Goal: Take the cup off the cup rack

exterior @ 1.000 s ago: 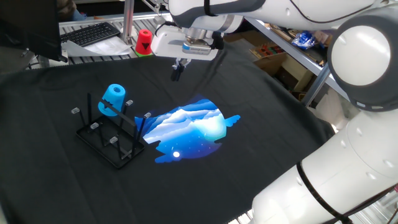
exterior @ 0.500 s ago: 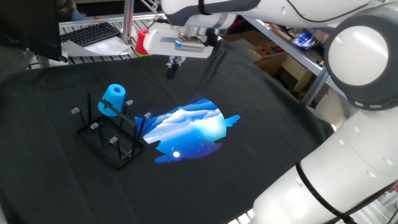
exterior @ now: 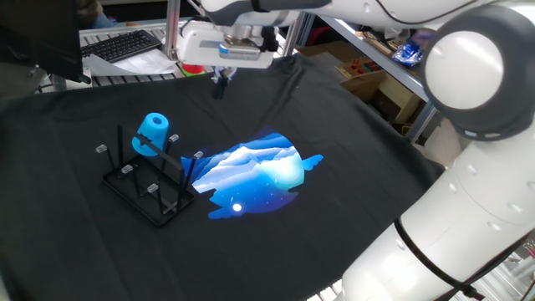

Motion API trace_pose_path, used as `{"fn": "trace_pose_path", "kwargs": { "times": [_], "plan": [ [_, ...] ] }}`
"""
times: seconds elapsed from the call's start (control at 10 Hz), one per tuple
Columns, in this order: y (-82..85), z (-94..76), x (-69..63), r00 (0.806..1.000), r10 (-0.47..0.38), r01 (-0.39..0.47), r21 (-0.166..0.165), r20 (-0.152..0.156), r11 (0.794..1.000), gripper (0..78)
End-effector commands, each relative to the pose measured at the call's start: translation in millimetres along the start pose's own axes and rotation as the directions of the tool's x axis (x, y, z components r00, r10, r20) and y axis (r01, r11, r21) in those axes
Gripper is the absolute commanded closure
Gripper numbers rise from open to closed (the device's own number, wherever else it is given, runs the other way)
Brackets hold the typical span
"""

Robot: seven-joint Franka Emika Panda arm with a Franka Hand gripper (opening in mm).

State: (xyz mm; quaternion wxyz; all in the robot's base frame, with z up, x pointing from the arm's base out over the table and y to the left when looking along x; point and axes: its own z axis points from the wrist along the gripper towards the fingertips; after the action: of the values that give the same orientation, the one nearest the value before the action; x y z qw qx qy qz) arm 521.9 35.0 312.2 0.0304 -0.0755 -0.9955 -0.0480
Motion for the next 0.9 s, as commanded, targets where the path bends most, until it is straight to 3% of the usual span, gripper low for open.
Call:
{"fn": "trace_pose_path", "kwargs": {
  "times": [0.1,0.4,0.9],
  "plan": [
    [14.5,-10.3,-19.2,1.0,0.016,-0.016,0.039,0.007,0.999,77.6],
    [17.6,-13.4,-26.0,1.0,0.017,-0.017,0.055,0.011,0.998,77.6],
    [21.0,-14.3,-25.2,1.0,0.004,-0.005,0.07,0.016,0.998,77.6]
  ]
}}
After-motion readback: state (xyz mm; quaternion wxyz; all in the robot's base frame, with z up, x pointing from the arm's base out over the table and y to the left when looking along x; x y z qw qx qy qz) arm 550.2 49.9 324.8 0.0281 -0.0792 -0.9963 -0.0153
